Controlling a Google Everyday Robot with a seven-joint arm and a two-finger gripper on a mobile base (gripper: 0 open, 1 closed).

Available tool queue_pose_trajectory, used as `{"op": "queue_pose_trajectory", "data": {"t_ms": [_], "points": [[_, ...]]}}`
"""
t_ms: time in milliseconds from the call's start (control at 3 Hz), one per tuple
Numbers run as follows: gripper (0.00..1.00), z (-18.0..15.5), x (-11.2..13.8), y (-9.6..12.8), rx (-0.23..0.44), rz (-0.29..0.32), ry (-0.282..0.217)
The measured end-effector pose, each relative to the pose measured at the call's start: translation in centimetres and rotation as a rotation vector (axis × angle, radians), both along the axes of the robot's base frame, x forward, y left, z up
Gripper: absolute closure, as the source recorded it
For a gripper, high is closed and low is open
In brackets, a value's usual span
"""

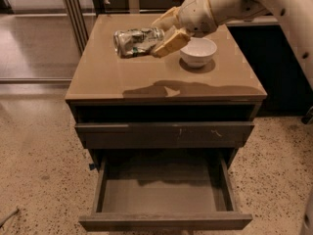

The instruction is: Place 7up can into middle drawer

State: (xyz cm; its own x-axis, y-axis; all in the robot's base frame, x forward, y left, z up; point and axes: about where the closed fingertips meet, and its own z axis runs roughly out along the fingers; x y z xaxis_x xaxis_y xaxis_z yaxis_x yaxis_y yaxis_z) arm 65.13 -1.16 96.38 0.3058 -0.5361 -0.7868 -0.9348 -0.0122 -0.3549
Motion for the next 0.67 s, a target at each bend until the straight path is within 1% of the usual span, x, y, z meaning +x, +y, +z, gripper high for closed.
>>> {"op": "queue_pose_trajectory", "data": {"t_ms": [333, 667], "points": [[1.0, -1.18, -1.73, -1.82, 0.006, -0.041, 0.021], [1.0, -1.23, -1.75, -1.97, -0.008, -0.052, 0.042]]}}
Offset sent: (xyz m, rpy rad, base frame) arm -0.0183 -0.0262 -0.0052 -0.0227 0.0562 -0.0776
